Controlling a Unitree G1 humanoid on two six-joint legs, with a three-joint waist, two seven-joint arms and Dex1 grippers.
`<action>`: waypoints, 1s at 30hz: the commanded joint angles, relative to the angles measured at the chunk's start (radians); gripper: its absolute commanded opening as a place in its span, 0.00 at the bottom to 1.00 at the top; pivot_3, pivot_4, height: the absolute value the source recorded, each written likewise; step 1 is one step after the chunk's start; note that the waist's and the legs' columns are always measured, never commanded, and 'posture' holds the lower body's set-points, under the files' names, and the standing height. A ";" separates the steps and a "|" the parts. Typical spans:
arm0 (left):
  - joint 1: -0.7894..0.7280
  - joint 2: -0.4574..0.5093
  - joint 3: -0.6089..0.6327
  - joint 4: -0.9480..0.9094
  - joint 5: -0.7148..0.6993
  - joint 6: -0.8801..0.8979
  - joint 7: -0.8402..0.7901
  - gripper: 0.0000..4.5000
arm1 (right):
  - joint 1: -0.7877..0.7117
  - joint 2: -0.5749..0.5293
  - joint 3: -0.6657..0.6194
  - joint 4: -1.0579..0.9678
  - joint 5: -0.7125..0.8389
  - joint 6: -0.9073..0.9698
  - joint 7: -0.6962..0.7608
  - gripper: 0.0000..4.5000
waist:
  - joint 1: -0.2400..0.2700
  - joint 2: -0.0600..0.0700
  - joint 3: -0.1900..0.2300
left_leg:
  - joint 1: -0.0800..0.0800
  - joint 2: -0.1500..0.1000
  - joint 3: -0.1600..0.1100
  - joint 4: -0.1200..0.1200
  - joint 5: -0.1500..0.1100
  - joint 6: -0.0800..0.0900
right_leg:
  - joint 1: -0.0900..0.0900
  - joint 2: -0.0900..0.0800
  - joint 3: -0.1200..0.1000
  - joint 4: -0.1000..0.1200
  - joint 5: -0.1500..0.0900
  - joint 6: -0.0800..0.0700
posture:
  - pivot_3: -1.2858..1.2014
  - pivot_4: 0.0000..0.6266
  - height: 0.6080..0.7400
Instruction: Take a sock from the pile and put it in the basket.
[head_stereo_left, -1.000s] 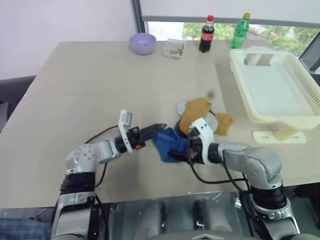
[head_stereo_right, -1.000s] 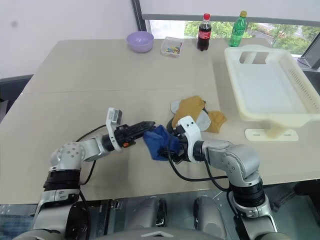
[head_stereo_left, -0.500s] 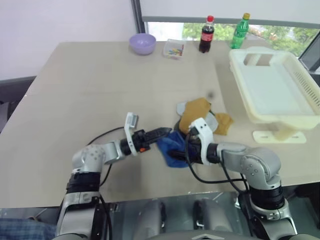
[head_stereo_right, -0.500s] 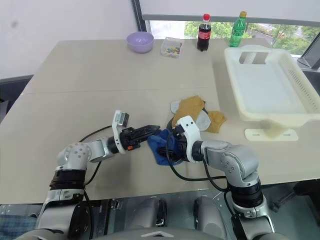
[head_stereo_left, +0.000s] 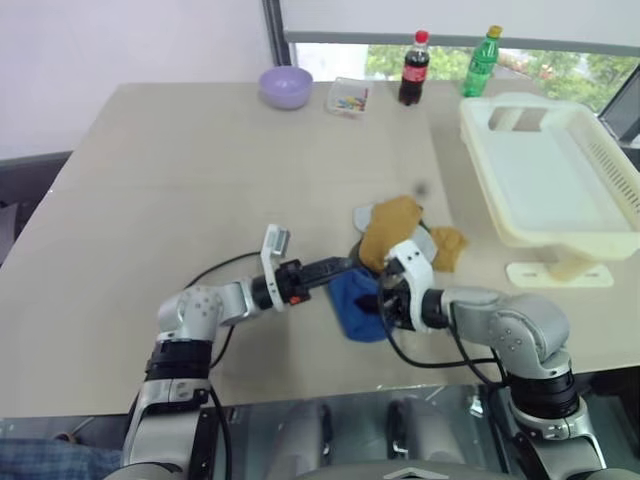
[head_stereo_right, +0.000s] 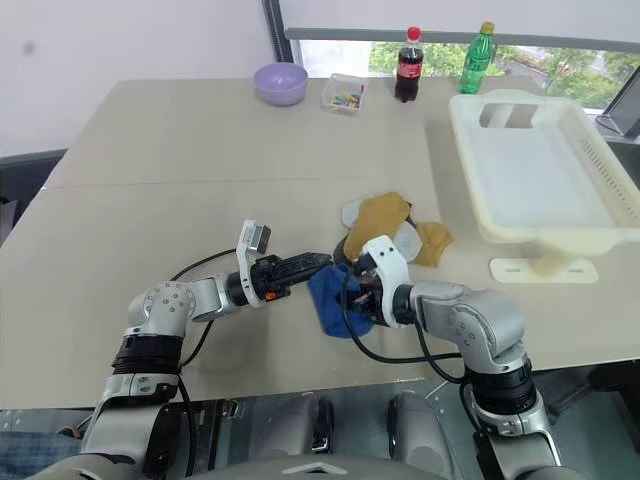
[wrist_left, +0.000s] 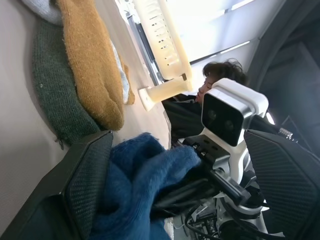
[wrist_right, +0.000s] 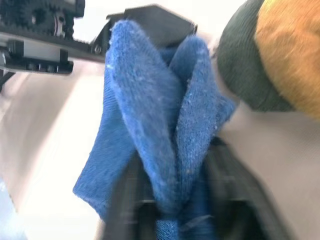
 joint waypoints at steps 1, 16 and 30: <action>-0.013 0.005 0.011 -0.003 0.001 -0.006 -0.019 1.00 | 0.024 -0.017 0.047 0.033 0.002 0.016 0.009 0.01 | 0.000 0.000 0.000 | 0.000 0.000 0.000 0.000 0.000 0.000 | 0.000 0.000 0.000 0.000 0.000 0.000 | 0.52 0.24 1.00; 0.236 0.205 -0.122 -0.373 0.371 -0.593 -0.161 1.00 | 0.051 -0.196 -0.183 -0.027 0.168 0.080 0.156 0.01 | 0.012 0.001 0.001 | -0.003 -0.001 0.000 0.000 -0.001 0.002 | -0.001 -0.005 -0.001 -0.004 0.000 -0.001 | 0.52 0.24 1.00; 0.191 0.057 -0.154 -0.397 0.402 -0.989 -0.268 1.00 | -0.302 -0.444 -0.245 0.145 0.209 0.159 0.235 0.01 | 0.014 0.003 0.002 | -0.008 -0.001 -0.001 0.002 -0.003 0.006 | -0.004 -0.002 -0.003 -0.003 0.000 0.000 | 0.52 0.24 1.00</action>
